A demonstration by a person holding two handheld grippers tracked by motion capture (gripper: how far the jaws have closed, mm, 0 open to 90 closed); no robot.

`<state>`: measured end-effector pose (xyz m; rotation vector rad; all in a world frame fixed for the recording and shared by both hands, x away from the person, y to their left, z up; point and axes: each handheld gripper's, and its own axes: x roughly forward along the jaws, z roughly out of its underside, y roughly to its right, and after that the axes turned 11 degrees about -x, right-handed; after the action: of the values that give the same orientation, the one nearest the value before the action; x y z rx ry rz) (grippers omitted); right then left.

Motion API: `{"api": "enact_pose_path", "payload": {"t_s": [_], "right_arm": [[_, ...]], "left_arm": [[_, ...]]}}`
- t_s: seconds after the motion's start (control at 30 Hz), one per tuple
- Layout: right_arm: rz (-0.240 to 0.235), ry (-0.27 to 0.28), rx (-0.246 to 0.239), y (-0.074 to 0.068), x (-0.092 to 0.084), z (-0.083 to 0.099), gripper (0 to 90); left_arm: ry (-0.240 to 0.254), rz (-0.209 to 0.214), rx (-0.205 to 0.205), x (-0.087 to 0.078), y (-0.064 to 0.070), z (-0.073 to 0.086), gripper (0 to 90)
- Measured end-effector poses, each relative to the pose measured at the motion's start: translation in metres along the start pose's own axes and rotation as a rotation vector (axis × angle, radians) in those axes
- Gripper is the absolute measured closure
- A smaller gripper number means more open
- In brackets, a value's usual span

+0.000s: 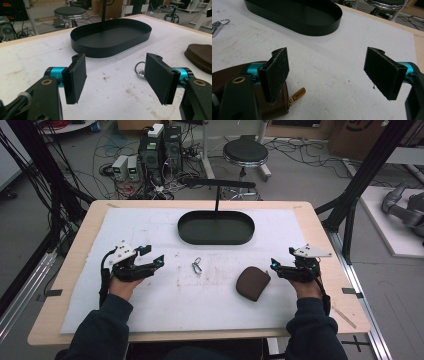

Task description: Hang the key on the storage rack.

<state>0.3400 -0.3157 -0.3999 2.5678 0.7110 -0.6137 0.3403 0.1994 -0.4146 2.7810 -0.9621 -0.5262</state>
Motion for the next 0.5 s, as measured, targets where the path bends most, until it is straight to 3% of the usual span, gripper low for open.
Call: {"api": "enact_pose_path", "payload": {"t_s": [0.17, 0.23, 0.3, 0.33, 0.5], "right_arm": [[0.000, -0.005, -0.005, -0.001, 0.002, -0.002, 20.6], [-0.003, -0.005, -0.008, -0.001, 0.003, -0.003, 20.6], [-0.006, -0.009, -0.009, -0.001, 0.004, -0.002, 20.6], [-0.008, -0.012, -0.009, 0.000, 0.004, -0.002, 20.6], [-0.014, -0.019, -0.011, 0.000, 0.007, -0.002, 20.6]], "left_arm": [[-0.045, 0.067, -0.035, 0.026, 0.010, -0.001, 46.3], [-0.078, 0.088, -0.023, 0.038, 0.017, 0.001, 49.9], [-0.092, 0.095, -0.017, 0.044, 0.021, 0.001, 50.1], [-0.117, 0.108, -0.011, 0.055, 0.026, 0.001, 50.1], [-0.184, 0.146, -0.034, 0.081, 0.033, 0.002, 49.9]]}}
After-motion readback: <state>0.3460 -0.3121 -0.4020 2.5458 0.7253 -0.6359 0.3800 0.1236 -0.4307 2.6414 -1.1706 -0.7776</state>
